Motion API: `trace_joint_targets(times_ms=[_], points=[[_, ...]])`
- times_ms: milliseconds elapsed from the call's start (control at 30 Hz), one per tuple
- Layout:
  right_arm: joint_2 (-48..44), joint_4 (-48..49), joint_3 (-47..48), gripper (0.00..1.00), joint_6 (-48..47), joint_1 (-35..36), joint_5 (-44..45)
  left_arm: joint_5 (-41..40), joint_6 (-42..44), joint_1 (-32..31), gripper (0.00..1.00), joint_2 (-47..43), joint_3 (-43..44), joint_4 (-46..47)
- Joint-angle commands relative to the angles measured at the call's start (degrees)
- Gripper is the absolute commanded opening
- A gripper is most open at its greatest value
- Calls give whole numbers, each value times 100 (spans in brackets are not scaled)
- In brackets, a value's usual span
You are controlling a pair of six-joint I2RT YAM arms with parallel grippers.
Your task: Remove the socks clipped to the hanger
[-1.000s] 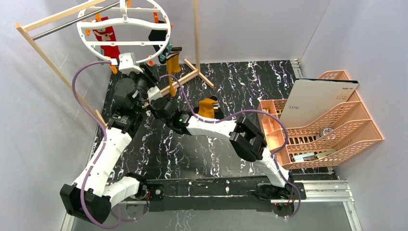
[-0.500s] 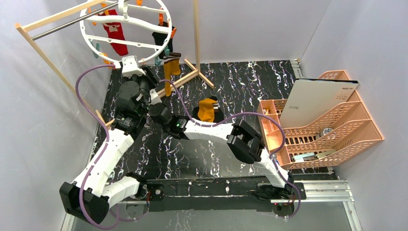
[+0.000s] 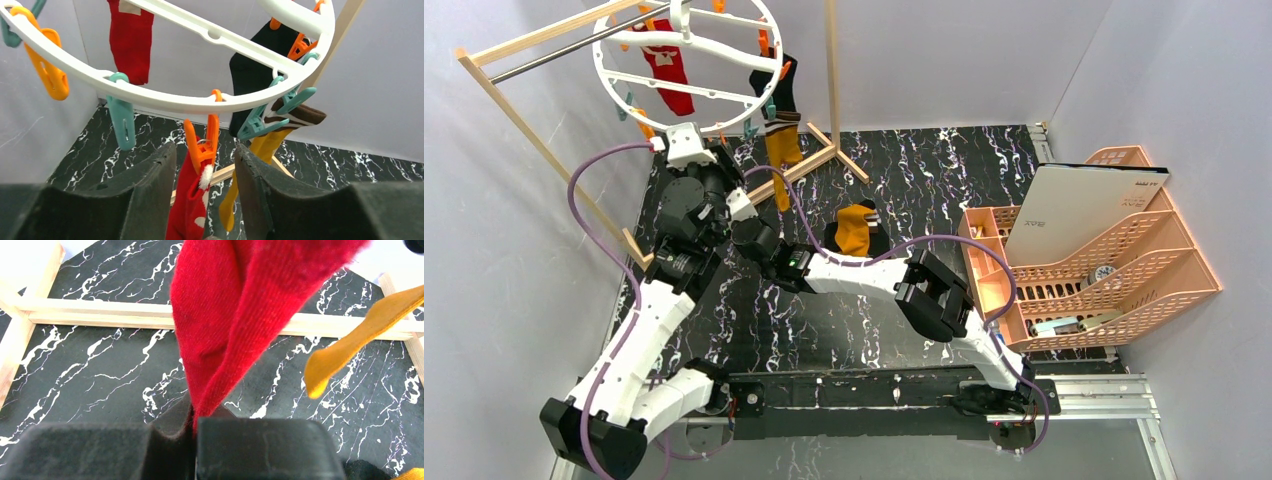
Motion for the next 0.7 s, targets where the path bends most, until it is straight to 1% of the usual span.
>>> trace_joint_targets(times_ms=[0,167,267,433,667], points=[[-70,89,-15,1,-30,58,86,-95,137,-28,47,-298,-127,-103],[-109,134,-67,1,-52,60,105,333,105,32,51,-361,-124,-267],[-122,134,-81,1,-53,55,115,611,-12,172,52,-302,-99,-345],[-217,203,-209,1,-57,53,148,966,-253,600,52,-103,-8,-507],[-261,257,-283,1,-87,53,158,1697,-555,1228,51,49,26,-325]])
